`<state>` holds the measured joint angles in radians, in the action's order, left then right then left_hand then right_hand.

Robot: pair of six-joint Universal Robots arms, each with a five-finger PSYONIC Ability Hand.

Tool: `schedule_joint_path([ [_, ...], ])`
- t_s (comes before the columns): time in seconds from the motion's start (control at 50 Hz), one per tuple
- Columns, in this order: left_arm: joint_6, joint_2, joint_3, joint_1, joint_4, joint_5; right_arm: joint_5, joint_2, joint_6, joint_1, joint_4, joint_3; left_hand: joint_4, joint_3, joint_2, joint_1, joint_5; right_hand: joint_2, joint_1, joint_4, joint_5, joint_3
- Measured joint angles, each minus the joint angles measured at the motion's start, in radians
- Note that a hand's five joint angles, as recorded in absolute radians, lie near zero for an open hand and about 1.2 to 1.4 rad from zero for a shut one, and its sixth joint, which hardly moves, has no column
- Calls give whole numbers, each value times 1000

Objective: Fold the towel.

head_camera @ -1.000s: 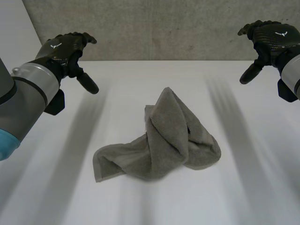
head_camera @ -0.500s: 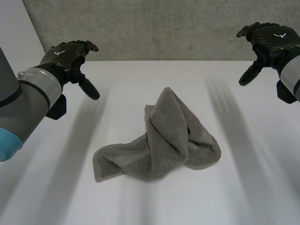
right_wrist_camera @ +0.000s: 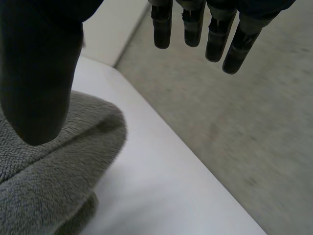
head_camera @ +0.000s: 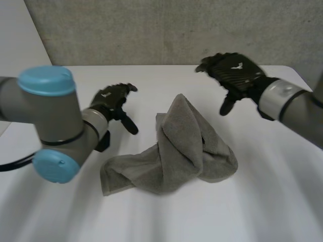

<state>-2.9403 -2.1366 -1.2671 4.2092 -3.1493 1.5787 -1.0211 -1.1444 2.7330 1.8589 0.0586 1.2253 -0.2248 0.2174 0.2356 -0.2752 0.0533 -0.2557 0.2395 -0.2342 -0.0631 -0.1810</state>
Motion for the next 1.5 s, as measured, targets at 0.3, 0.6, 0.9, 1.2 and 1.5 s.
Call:
schedule_joint_path([
  [0.3, 200, -259, 145, -85, -9, -85, 21, 357, -52, 112, -12, -294, 0, 0, 208, -169, 218, -5, 8, 0, -5, 0],
  [0.6, 283, -283, 140, -95, -7, -77, 18, 290, -75, 108, -2, -168, 0, 0, 871, -830, 897, -1065, 1063, 0, -1095, 0],
  [0.9, 285, -117, 34, -86, 0, -90, 162, -93, -77, -32, 0, 230, 0, 0, 1045, -1030, 1099, -1065, 1063, 0, -1095, 0],
  [1.2, 130, 100, -180, -68, 74, -94, 208, -98, -413, -130, 316, 318, 0, 0, 1049, -1037, 1100, -904, 909, 0, -933, 0],
  [1.5, -111, 256, -424, -21, 93, -86, 254, -179, -346, -141, 272, 271, 0, 0, 934, -898, 946, -183, 184, 0, -151, 0],
])
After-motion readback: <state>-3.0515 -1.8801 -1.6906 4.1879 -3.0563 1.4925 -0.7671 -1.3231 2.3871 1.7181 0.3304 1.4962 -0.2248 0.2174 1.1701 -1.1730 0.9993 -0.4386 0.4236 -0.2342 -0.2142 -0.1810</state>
